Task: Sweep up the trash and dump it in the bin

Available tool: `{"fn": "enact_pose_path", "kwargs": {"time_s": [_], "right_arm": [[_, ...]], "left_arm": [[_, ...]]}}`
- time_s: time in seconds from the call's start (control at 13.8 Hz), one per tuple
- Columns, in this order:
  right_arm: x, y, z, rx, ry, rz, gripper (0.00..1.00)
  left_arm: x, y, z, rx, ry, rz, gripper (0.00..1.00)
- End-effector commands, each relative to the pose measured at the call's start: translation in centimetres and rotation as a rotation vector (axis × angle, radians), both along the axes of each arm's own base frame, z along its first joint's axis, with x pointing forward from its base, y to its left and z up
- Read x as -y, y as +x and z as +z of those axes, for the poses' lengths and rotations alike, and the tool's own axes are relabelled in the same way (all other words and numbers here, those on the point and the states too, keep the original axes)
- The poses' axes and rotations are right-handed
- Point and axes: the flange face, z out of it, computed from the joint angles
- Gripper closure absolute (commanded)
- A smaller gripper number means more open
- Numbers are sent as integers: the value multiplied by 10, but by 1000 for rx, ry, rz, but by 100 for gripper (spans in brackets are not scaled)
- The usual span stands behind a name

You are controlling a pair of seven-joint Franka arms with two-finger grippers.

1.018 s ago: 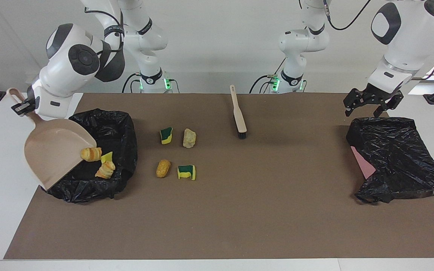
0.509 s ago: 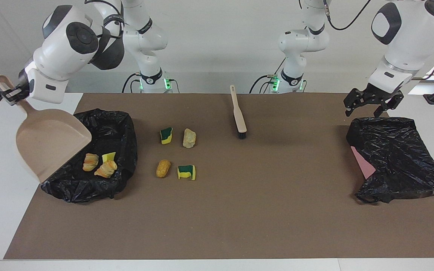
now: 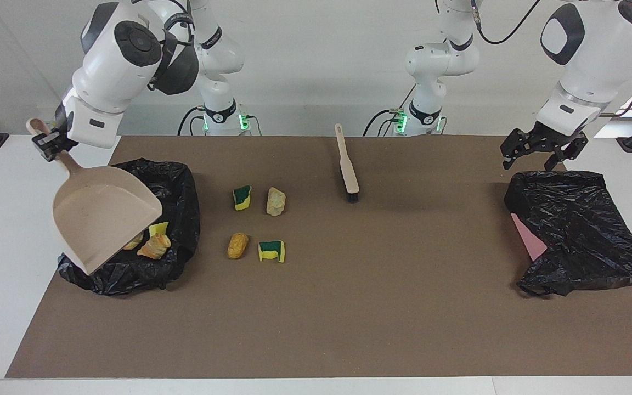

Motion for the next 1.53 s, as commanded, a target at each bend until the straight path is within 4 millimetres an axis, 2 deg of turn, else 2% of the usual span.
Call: {"fn": "enact_pose_path", "kwargs": {"time_s": [0.0,0.07,0.22,0.58,0.65,0.8,0.95,1.24,1.31,1.45], "right_arm": [[-19,1,0,95,125,-99,100],[-42,2,-6,122,160,-118,100],[-101,12,-26,194,217,-183,100],[-230,42,-67,336,376,-448,100],[-249,44,-71,343,430,-521,100],[-295,39,-90,363,484,-631,100],[-333,37,-107,367,540,-757,100],[-414,35,-167,406,599,-906,100],[-433,31,-181,387,627,-944,100],[-457,22,-193,383,655,-960,100]], "left_arm": [[-2,-1,1,2,-12,-9,0],[-2,-1,1,2,-12,-9,0],[-3,-1,1,2,-12,-7,0],[-3,-1,1,2,-12,-7,0],[-3,-1,1,2,-12,-7,0],[-3,-1,1,2,-12,-7,0],[-3,-1,1,2,-12,-7,0],[-4,-2,0,-10,-10,-7,0],[-4,-1,1,1,-11,-7,0],[-3,-1,0,-1,-11,-9,0]]}}
